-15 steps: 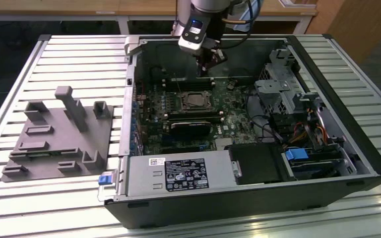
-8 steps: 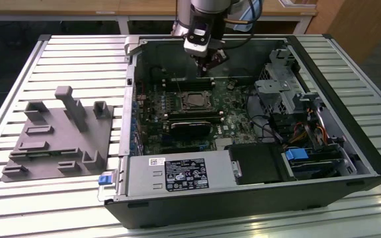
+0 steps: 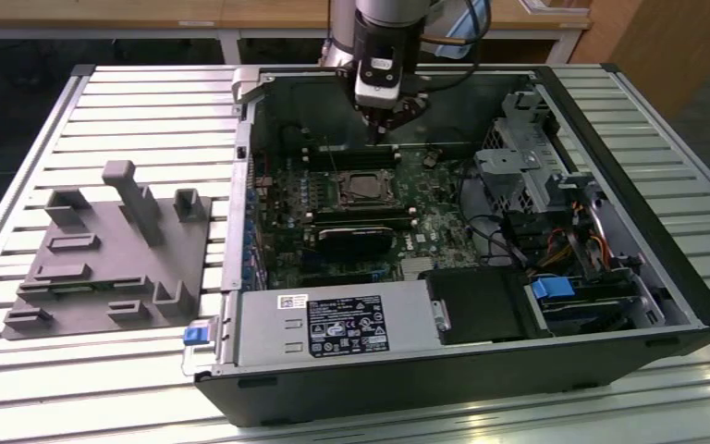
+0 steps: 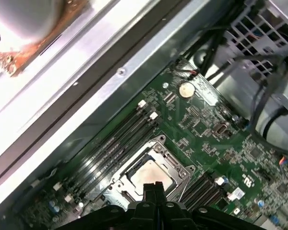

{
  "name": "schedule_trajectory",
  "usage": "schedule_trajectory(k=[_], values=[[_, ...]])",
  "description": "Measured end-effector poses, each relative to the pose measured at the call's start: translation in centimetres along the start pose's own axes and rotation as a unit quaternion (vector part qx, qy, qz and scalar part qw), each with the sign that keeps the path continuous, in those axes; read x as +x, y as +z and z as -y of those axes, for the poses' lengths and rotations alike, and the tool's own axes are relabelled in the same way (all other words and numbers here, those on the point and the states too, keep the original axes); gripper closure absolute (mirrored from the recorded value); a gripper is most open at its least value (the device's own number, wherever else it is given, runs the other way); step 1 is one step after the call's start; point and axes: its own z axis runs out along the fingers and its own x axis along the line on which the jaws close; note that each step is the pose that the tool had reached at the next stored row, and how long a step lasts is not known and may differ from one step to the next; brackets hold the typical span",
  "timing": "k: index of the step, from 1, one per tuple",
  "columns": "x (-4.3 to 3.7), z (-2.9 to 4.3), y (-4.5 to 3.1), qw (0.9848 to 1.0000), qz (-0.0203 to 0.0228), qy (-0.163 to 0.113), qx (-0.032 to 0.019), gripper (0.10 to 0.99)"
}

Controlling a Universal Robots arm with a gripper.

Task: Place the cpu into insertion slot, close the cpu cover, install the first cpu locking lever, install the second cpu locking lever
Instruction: 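Install the first cpu locking lever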

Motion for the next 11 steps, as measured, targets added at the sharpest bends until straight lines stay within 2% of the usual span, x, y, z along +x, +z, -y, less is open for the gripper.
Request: schedule_trajectory(k=[3,6,11], values=[[0.0,0.0,0.08,0.9996,-0.0009,-0.028,0.0004,0.976],[0.0,0.01,0.14,0.9985,-0.0017,-0.055,0.0009,0.976],[0.0,0.01,0.26,0.995,-0.0031,-0.1,0.0016,0.976]])
